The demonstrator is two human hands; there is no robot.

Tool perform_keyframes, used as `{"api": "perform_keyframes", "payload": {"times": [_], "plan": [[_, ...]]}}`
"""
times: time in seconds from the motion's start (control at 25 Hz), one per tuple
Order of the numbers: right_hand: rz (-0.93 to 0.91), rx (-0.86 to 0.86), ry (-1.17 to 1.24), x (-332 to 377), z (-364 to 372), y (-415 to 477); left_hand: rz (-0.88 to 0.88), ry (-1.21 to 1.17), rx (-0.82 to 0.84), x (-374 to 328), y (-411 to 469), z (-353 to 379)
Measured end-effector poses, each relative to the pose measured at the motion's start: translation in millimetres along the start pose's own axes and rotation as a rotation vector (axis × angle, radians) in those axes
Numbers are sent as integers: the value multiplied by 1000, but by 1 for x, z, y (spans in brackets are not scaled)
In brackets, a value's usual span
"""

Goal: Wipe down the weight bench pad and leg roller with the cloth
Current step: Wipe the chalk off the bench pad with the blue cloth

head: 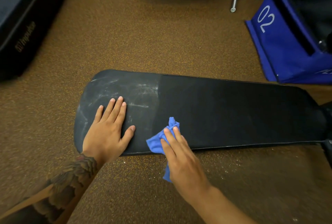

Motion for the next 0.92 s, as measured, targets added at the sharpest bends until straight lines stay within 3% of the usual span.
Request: {"api": "perform_keyframes", "payload": {"times": [0.32, 0.52, 0.68, 0.92], "plan": [[336, -160, 19, -45, -5, 91, 9, 3, -10, -1, -1, 0], [160, -105, 28, -2, 3, 54, 3, 5, -6, -2, 0, -1], [8, 11, 14, -11, -4, 13, 4, 7, 1, -2, 0, -2], [334, -77, -5, -58, -9, 102, 2, 1, -4, -1, -1, -1]]}}
Point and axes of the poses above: each hand's wrist, its own y-axis towards the middle knuckle, its own z-axis out of the palm, x = y × z, the point moved 3 cm from there along y, towards the middle knuckle, and after that the axes turned 4 degrees about -y, right-handed, at the moved point
